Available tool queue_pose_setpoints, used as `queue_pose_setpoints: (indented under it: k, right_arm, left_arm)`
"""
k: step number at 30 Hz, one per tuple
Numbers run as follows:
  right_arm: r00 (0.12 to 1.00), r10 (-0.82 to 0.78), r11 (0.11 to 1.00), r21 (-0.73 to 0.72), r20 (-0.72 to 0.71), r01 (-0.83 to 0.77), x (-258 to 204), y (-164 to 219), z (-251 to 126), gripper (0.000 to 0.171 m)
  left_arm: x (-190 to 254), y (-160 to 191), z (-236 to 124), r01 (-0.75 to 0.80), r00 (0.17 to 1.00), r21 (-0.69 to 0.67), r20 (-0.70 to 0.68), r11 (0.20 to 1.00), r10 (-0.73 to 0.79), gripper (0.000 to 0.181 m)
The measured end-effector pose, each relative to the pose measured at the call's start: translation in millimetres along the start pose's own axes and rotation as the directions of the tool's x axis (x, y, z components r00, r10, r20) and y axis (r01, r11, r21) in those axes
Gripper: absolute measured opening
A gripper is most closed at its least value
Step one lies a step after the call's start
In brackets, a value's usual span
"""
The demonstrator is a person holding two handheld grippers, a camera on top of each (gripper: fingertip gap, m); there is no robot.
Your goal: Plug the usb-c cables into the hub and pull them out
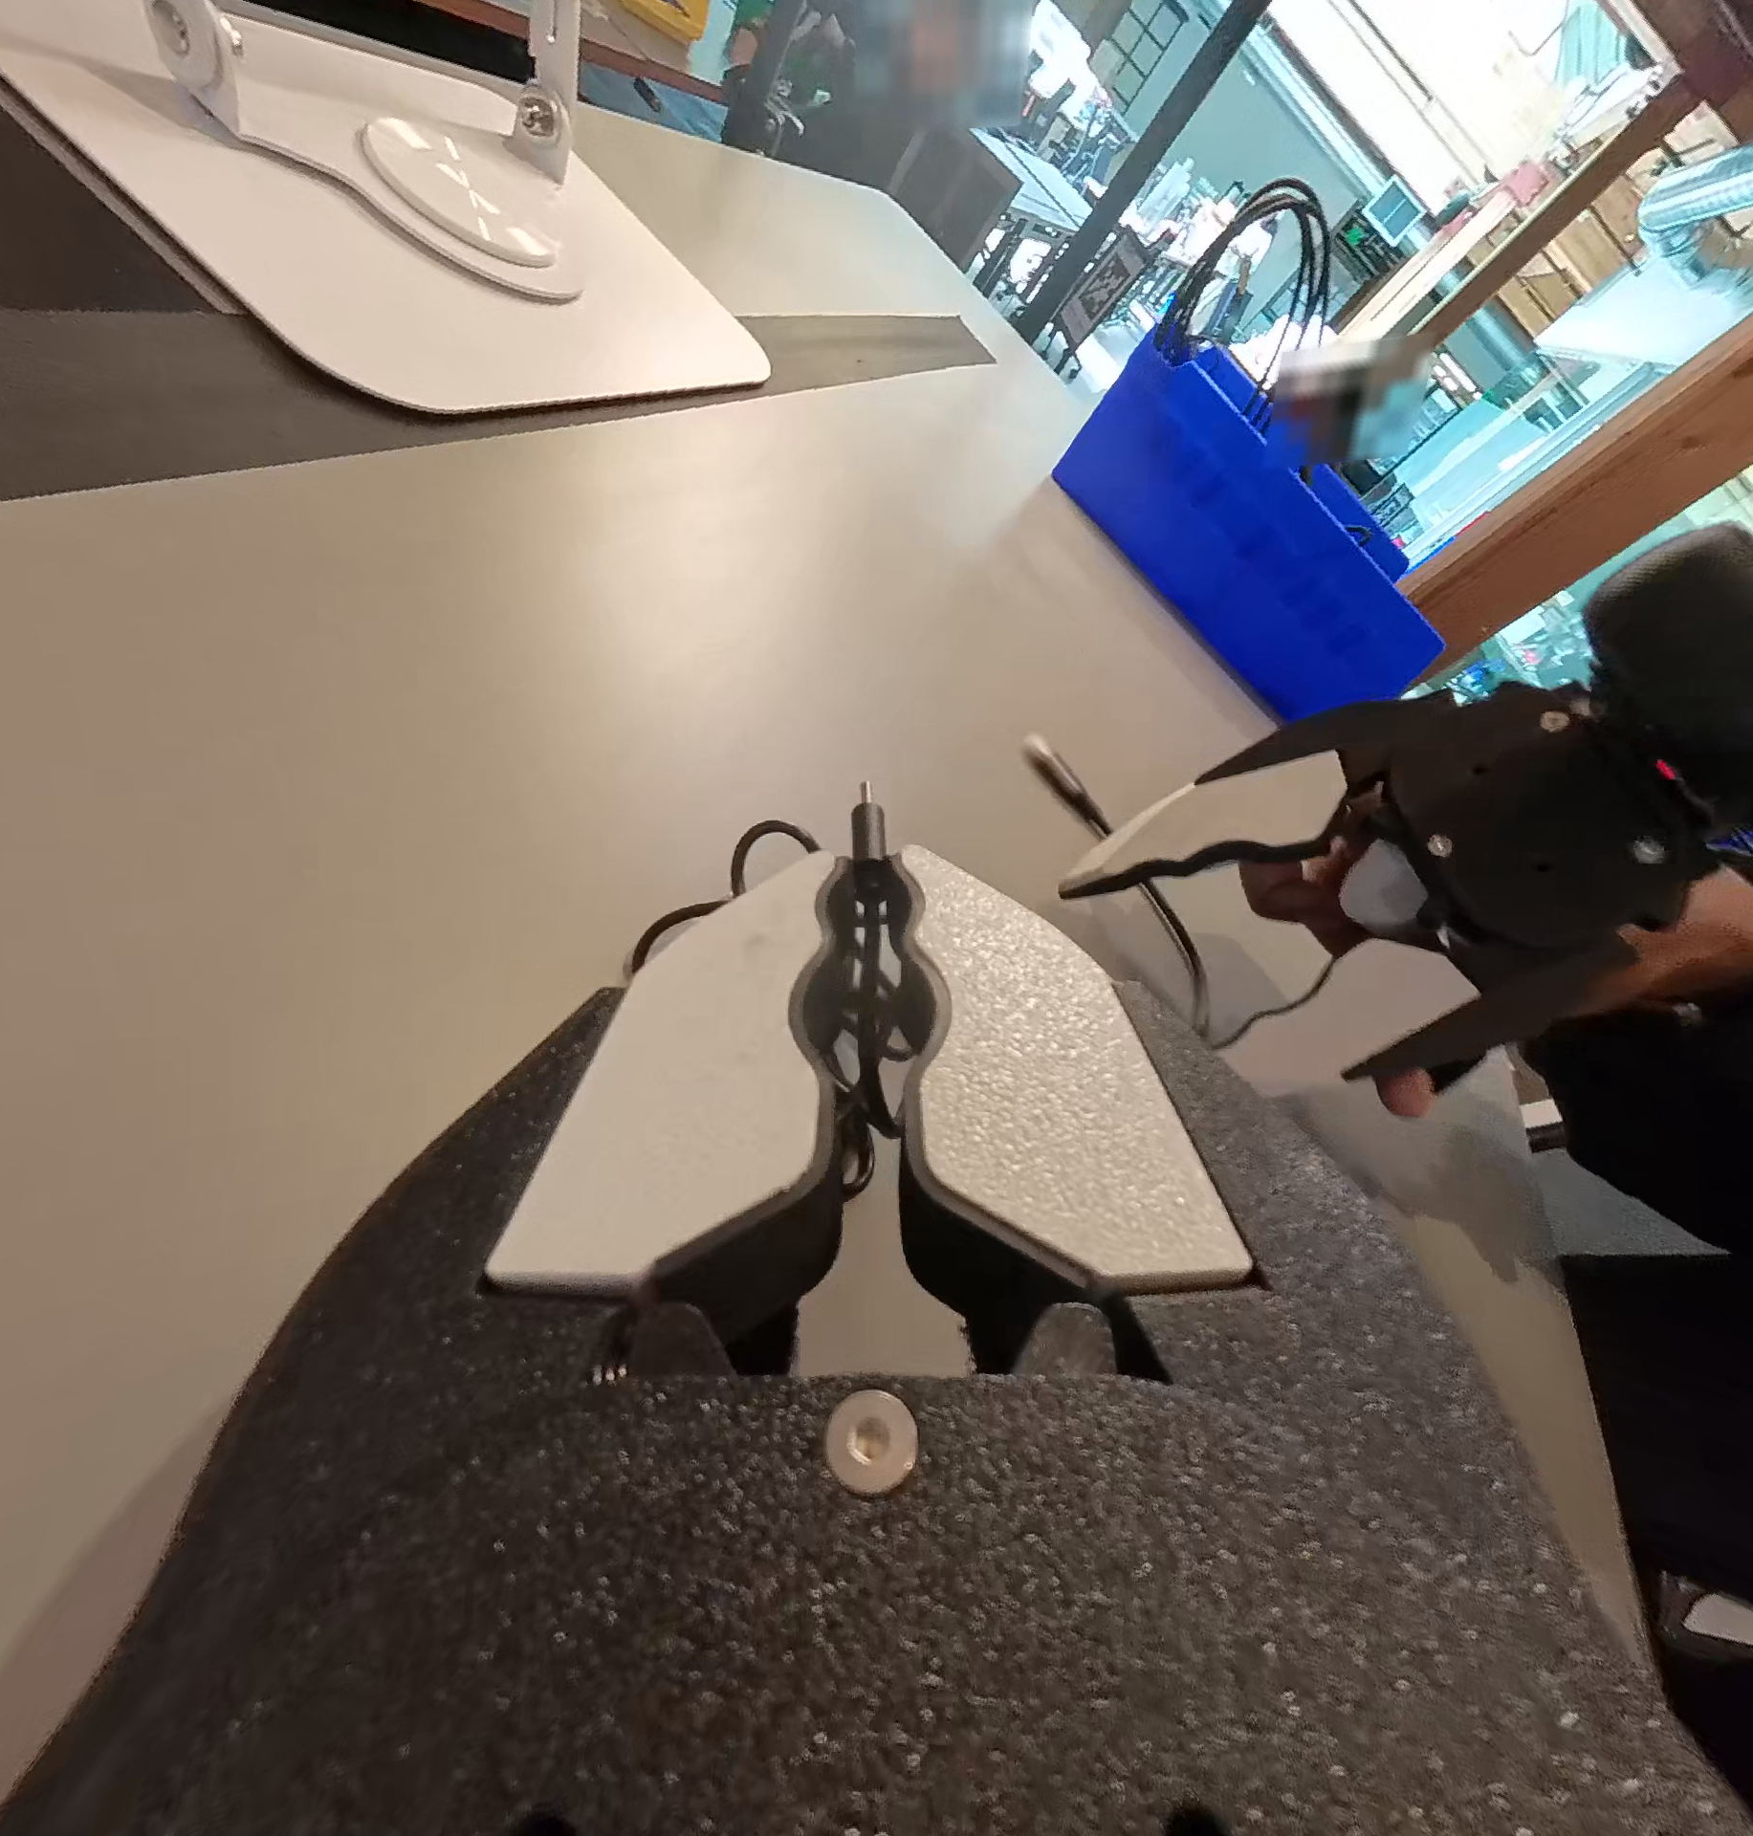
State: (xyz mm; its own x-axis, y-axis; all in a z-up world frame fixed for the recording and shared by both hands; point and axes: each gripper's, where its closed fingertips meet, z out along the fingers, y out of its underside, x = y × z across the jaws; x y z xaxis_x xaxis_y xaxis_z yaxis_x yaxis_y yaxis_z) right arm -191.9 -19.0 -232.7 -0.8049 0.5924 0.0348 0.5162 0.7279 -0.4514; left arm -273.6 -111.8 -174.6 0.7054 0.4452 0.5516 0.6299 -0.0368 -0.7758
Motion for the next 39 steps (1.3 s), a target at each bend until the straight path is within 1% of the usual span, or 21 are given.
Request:
queue_pose_setpoints:
  k: [2, 3, 5, 6, 7, 9, 10, 11, 12, 13, 15, 17, 19, 21, 24, 25, 27, 32, 34, 37, 39]
  right_arm:
    - [1.0, -0.004, 1.0, -0.019, -0.02, 0.003, 14, 8, -9, 0.066]
    - [1.0, 0.023, 1.0, -0.002, -0.002, -0.023, 16, 7, -13, 0.066]
    - [0.995, 0.072, 0.994, 0.08, 0.068, -0.077, 8, -7, -19, 0.067]
    - [0.994, 0.07, 0.992, 0.102, 0.089, -0.079, 3, -12, -19, 0.067]
    - [0.995, 0.05, 0.995, 0.086, 0.09, -0.058, -1, -13, -14, 0.067]
    - [0.999, -0.006, 1.0, 0.009, 0.043, 0.006, -1, -5, 0, 0.068]
    - [0.999, -0.033, 0.999, -0.022, 0.034, 0.034, -3, -2, 6, 0.064]
    - [0.997, -0.035, 0.999, -0.001, 0.071, 0.035, -9, -5, 9, 0.048]
    - [0.997, -0.027, 0.999, 0.021, 0.077, 0.025, -10, -7, 10, 0.025]
    - [0.996, -0.032, 0.999, 0.03, 0.081, 0.029, -8, -8, 10, 0.022]
    - [0.998, -0.007, 0.999, 0.039, 0.065, 0.005, 2, -9, 11, 0.022]
    - [0.999, 0.032, 0.996, 0.084, -0.019, -0.03, 28, -11, 12, 0.022]
    - [0.993, 0.099, 0.985, 0.148, -0.06, -0.089, 52, -12, 10, 0.022]
    - [0.984, 0.168, 0.958, 0.245, -0.051, -0.151, 68, -18, 6, 0.022]
    - [0.97, 0.244, 0.885, 0.407, 0.006, -0.225, 82, -30, -4, 0.022]
    - [0.965, 0.26, 0.865, 0.435, 0.034, -0.249, 83, -32, -6, 0.022]
    - [0.97, 0.233, 0.835, 0.499, 0.065, -0.233, 81, -35, -11, 0.022]
    - [0.974, 0.206, 0.82, 0.527, 0.096, -0.225, 77, -37, -16, 0.022]
    - [0.977, 0.194, 0.82, 0.533, 0.087, -0.21, 75, -37, -17, 0.022]
    - [0.984, 0.166, 0.824, 0.538, 0.071, -0.178, 73, -39, -18, 0.022]
    - [0.987, 0.147, 0.822, 0.547, 0.063, -0.157, 71, -40, -19, 0.022]
  left_arm:
    - [5, -2, 0, -0.003, 0.999, 0.008, -0.034, 1.0, 0.003, 0.006]
    - [8, -3, 0, -0.004, 0.999, 0.015, -0.048, 1.0, 0.005, 0.006]
    - [13, -6, 0, -0.005, 0.997, 0.027, -0.079, 1.0, 0.007, 0.006]
    - [15, -6, 1, -0.004, 0.996, 0.031, -0.094, 1.0, 0.007, 0.006]
    - [17, -7, 2, -0.001, 0.994, 0.035, -0.108, 0.999, 0.005, 0.006]
    - [21, -8, 3, 0.011, 0.991, 0.047, -0.137, 0.999, -0.004, 0.006]
    - [23, -9, 3, 0.019, 0.988, 0.055, -0.152, 0.998, -0.01, 0.006]
    - [25, -10, 3, 0.027, 0.986, 0.062, -0.166, 0.998, -0.016, 0.006]
    - [27, -11, 4, 0.035, 0.983, 0.068, -0.18, 0.997, -0.022, 0.006]
    - [28, -12, 5, 0.044, 0.981, 0.073, -0.194, 0.996, -0.029, 0.006]
    - [32, -14, 7, 0.068, 0.973, 0.085, -0.226, 0.994, -0.047, 0.006]
    - [37, -15, 12, 0.103, 0.963, 0.091, -0.258, 0.99, -0.077, 0.006]
    - [41, -14, 20, 0.142, 0.954, 0.084, -0.278, 0.986, -0.114, 0.006]
    - [39, -9, 32, 0.193, 0.95, 0.063, -0.26, 0.979, -0.171, 0.006]
    - [32, -1, 49, 0.243, 0.955, 0.039, -0.182, 0.969, -0.233, 0.006]
    - [33, 0, 52, 0.25, 0.956, 0.039, -0.168, 0.968, -0.24, 0.006]
    - [33, 2, 59, 0.281, 0.95, 0.041, -0.152, 0.959, -0.272, 0.006]
    - [29, 4, 67, 0.275, 0.959, 0.052, -0.085, 0.96, -0.271, 0.006]
    - [28, -1, 64, 0.304, 0.95, 0.087, -0.108, 0.949, -0.294, 0.006]
    - [35, -5, 64, 0.366, 0.921, 0.106, -0.185, 0.925, -0.343, 0.006]
    - [34, -4, 66, 0.356, 0.927, 0.11, -0.169, 0.928, -0.335, 0.006]
